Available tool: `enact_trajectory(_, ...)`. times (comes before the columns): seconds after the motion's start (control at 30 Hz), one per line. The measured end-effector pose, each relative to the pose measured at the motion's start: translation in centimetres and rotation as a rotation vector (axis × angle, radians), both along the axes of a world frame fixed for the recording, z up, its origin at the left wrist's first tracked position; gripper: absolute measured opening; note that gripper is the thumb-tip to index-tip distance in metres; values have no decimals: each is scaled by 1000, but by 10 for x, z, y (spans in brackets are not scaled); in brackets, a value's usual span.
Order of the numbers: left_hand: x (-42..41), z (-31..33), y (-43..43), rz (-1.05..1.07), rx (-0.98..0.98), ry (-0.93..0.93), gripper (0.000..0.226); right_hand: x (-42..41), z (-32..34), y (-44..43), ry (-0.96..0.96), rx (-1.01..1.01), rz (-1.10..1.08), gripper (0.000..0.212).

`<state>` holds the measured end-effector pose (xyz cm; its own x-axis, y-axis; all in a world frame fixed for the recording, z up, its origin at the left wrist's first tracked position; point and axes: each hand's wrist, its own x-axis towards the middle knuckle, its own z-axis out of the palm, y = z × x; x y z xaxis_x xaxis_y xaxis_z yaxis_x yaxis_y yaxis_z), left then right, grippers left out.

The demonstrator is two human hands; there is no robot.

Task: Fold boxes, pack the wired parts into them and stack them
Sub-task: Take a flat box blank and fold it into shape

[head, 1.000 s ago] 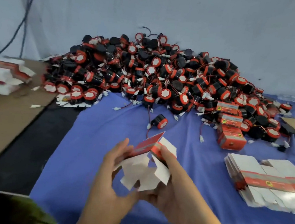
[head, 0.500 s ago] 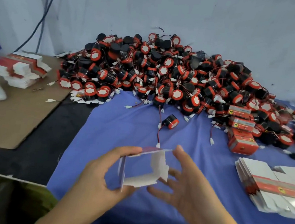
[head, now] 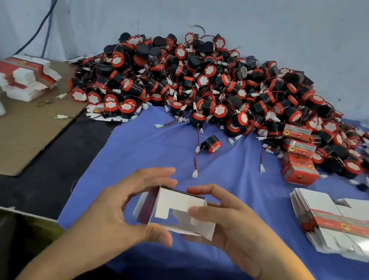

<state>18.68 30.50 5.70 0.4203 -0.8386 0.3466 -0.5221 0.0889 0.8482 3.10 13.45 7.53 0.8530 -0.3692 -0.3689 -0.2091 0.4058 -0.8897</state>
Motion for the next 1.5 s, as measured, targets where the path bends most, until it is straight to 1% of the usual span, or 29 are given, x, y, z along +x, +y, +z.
enact_trajectory(0.1, -6, 1, -2, 25, -4, 25, 81, 1, -1, 3, 28, -24, -9, 23)
enact_trajectory(0.17, -7, 0, -2, -14, 10, 62, 87, 2, -2, 2, 45, -64, -26, 21)
enact_trajectory(0.23, -4, -3, -1, -82, -17, 165, 89, -1, -3, -1, 48, -76, -42, 20)
enact_trajectory(0.3, -1, -6, 0, -69, -41, 258, 81, -3, -3, -2, 49, -96, -41, 22)
enact_trajectory(0.37, -2, -10, -3, -12, 37, 221, 73, -4, -4, 2, 75, -173, -33, 23)
enact_trajectory(0.43, -7, -16, -6, 30, 91, 195, 65, -2, -6, 6, 112, -276, -41, 18)
enact_trajectory(0.53, -16, -23, -11, 110, 57, 190, 52, -1, -8, 10, 121, -377, -62, 15)
enact_trajectory(0.6, -18, -28, -14, 137, 24, 217, 45, -2, -8, 10, 113, -397, -36, 20)
enact_trajectory(0.63, -18, -29, -15, 146, 7, 260, 44, -4, -8, 8, 97, -357, -4, 29)
enact_trajectory(0.7, -16, -31, -15, 169, -30, 365, 44, -10, -8, 2, 0, -138, 49, 44)
enact_trajectory(0.73, -15, -31, -15, 178, -48, 410, 44, -13, -7, -1, -63, -24, 79, 46)
enact_trajectory(0.77, -14, -31, -15, 183, -61, 442, 45, -16, -7, -3, -112, 42, 108, 47)
enact_trajectory(0.8, -14, -32, -16, 182, -69, 459, 45, -18, -10, -4, -137, 43, 128, 48)
enact_trajectory(0.87, -18, -33, -17, 161, -72, 462, 47, -19, -20, 0, -149, -88, 120, 46)
enact_trajectory(0.93, -24, -36, -19, 153, -80, 464, 48, -15, -29, 7, -140, -208, 65, 41)
enact_trajectory(0.97, -27, -37, -19, 158, -90, 471, 49, -13, -31, 10, -136, -222, 28, 40)
enact_trajectory(1.07, -31, -43, -19, 155, -115, 466, 54, -10, -35, 12, -143, -198, -24, 43)
enact_trajectory(1.23, -32, -48, -16, 85, -116, 426, 60, -16, -36, 6, -157, -229, 21, 44)
enact_trajectory(1.37, -32, -46, -15, 46, -91, 332, 58, -21, -37, -3, -179, -133, 68, 50)
enact_trajectory(1.43, -32, -44, -14, 10, -81, 275, 56, -23, -39, -5, -188, -77, 91, 47)
enact_trajectory(1.5, -33, -41, -13, -31, -62, 201, 54, -23, -42, -5, -200, -38, 103, 40)
